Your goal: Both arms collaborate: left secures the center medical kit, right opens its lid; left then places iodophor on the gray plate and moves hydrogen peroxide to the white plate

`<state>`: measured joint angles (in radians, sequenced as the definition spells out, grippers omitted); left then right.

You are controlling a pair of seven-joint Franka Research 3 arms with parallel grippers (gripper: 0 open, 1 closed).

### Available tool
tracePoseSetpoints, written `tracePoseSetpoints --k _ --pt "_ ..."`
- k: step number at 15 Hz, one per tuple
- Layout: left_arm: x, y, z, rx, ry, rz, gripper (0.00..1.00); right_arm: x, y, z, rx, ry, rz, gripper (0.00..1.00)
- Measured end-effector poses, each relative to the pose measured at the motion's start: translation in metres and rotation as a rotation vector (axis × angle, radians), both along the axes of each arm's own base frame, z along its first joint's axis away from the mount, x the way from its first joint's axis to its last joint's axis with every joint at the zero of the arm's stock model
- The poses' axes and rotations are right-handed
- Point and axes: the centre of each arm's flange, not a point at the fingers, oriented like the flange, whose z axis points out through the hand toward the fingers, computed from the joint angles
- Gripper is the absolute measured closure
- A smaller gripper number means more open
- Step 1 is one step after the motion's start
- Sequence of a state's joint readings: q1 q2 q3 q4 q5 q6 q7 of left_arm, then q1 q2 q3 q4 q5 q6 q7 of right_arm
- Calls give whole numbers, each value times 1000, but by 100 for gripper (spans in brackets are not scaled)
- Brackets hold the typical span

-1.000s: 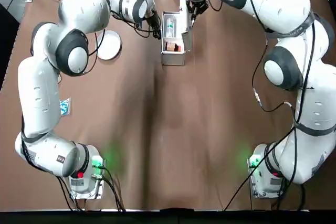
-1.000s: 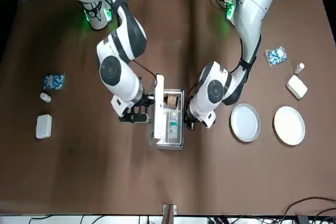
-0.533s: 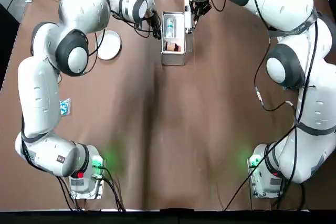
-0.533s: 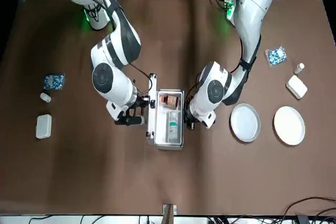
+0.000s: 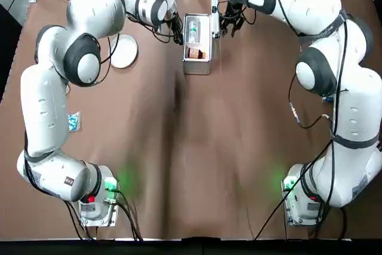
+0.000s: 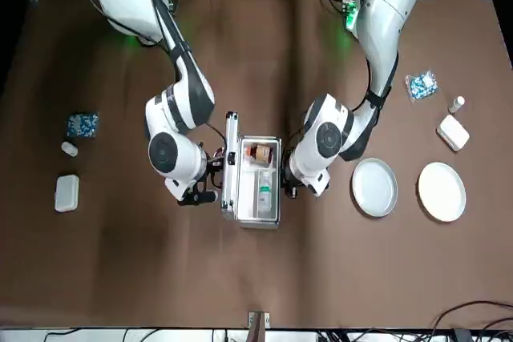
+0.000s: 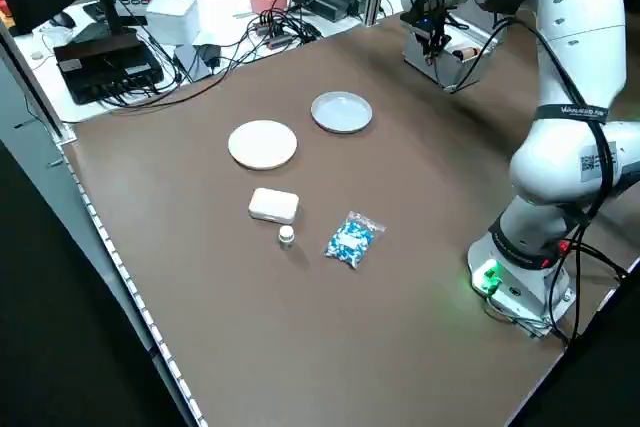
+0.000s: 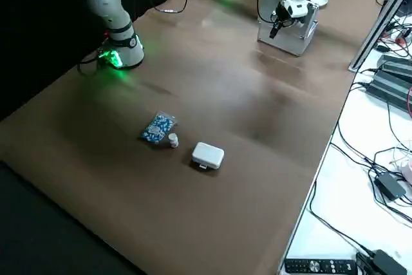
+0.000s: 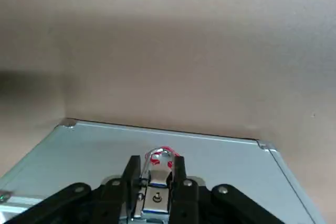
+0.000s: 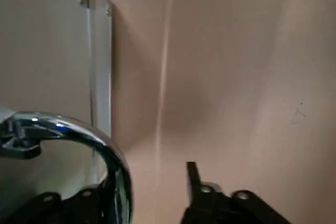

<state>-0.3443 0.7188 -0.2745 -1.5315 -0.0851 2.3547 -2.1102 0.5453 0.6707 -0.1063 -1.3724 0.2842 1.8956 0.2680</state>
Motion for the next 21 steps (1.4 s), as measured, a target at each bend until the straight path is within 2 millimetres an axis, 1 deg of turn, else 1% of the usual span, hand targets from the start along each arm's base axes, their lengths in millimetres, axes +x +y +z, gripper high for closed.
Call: tracePoseSetpoints --k 1,3,4,5,6,7,8,9,12,13,14,16,17,21 --pt "0 0 0 0 0 0 70 1 -3 1 -1 1 2 33" --pt "-1 -1 0 0 0 -2 60 5 -11 2 -1 -1 9 15" --pt "-1 -1 0 1 0 -2 60 7 -16 2 -2 0 7 7" --pt "-1 -1 0 1 0 -2 56 9 -21 1 -3 7 7 1" --pt "-1 -1 0 1 0 -2 48 10 -28 1 -4 19 6 1" --pt "-1 -1 0 1 0 -3 48 12 -35 0 15 35 -4 1" --pt "-1 -1 0 0 0 -3 46 15 -41 1 53 52 -18 1" --pt "-1 -1 0 1 -1 -3 38 17 -47 1 99 76 -31 1" --pt "-1 -2 1 0 -1 -3 11 22 -67 1 209 145 -68 1" --pt "-1 -2 2 0 -2 -4 5 22 -73 2 238 168 -83 1" --pt "0 -2 8 4 -1 -8 0 23 -82 3 299 213 -103 1" --pt "0 0 18 13 9 -14 0 25 -93 4 359 247 -122 1" --pt "0 1 28 19 14 -18 0 26 -100 5 378 257 -130 1" --pt "1 14 79 38 19 -23 0 34 -118 11 393 248 -140 1"
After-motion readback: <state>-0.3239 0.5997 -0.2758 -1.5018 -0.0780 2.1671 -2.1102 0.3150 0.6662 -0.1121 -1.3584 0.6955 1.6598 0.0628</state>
